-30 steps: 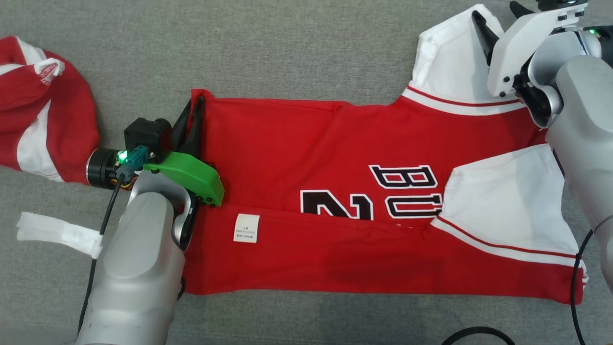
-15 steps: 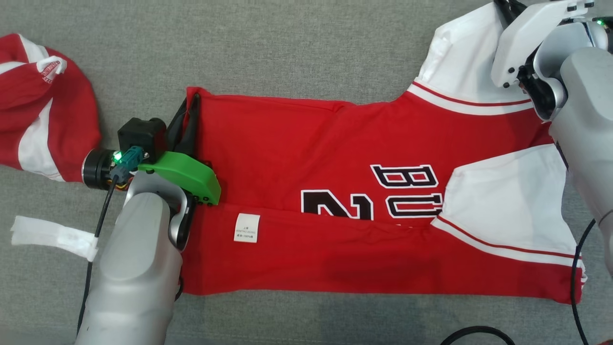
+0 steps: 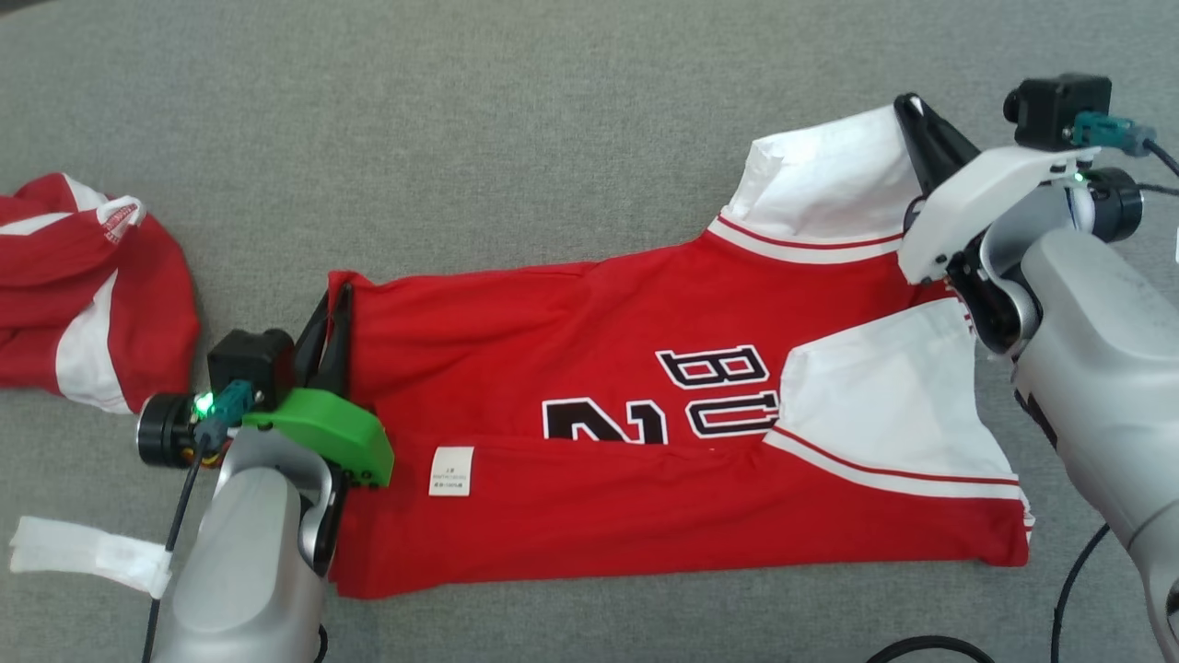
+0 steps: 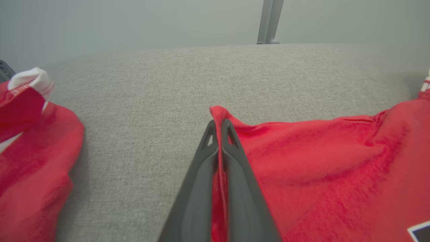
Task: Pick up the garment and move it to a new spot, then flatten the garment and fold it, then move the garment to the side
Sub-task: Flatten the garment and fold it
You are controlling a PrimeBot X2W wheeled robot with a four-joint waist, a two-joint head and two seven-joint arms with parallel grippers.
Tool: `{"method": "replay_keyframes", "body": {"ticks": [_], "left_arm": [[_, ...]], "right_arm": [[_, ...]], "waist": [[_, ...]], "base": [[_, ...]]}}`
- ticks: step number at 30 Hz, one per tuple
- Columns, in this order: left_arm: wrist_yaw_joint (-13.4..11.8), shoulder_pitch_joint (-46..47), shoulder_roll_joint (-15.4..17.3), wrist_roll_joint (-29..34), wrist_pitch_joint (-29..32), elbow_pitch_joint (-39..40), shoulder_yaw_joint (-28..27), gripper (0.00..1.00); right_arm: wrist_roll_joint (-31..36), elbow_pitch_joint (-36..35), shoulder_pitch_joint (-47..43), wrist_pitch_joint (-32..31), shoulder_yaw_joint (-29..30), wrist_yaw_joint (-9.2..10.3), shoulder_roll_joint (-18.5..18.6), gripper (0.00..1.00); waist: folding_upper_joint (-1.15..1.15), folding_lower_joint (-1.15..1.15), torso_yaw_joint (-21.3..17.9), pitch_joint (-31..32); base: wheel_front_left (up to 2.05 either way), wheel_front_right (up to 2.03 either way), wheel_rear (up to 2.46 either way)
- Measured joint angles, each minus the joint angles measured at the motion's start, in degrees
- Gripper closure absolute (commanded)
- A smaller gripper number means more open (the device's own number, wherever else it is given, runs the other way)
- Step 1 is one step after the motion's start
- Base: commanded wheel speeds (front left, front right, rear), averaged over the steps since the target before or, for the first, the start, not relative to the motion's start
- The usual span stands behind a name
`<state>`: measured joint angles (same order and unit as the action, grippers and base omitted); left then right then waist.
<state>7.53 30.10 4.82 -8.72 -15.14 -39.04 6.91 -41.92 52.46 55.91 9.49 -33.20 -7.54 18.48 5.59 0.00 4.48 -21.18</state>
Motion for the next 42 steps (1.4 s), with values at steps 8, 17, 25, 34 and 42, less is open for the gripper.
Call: {"method": "replay_keyframes", "body": {"ticks": [8, 17, 25, 34, 42], "left_arm": [[0.0, -7.9, 0.8, -0.4, 0.0, 2.6, -0.9, 1.0], [0.0, -14.6, 1.3, -0.9, 0.0, 7.5, -3.2, 1.0], [0.0, -19.6, 2.2, -0.7, 0.0, 13.4, -3.9, 1.0], [0.0, -26.7, 3.0, -0.3, 0.0, 19.1, -2.9, 1.0], [0.0, -30.7, 3.0, 1.4, 0.0, 16.4, -3.3, 0.0]], "right_arm": [[-7.0, -10.0, -12.5, 2.7, -2.7, 0.01, 4.0, 1.0], [-12.0, -18.9, -27.4, 4.5, -1.6, 0.02, 5.7, 1.0], [-13.9, -22.1, -34.9, 4.8, 0.1, 0.02, 3.8, 1.0], [-14.5, -24.3, -39.2, 5.2, 3.8, 0.02, 1.8, 1.0], [-14.8, -25.4, -42.0, 5.2, 5.5, 0.02, 1.3, 1.0]], "waist": [[0.0, 0.0, -2.7, 5.8], [0.0, 0.0, -5.5, 9.9], [0.0, 0.0, -6.9, 11.8], [-0.01, 0.0, -7.2, 12.3], [-0.01, 0.0, -7.3, 12.4]], "base": [[0.0, 0.0, 0.0], [0.0, 0.0, 0.0], [0.0, 0.0, 0.0], [0.0, 0.0, 0.0], [0.0, 0.0, 0.0]]}}
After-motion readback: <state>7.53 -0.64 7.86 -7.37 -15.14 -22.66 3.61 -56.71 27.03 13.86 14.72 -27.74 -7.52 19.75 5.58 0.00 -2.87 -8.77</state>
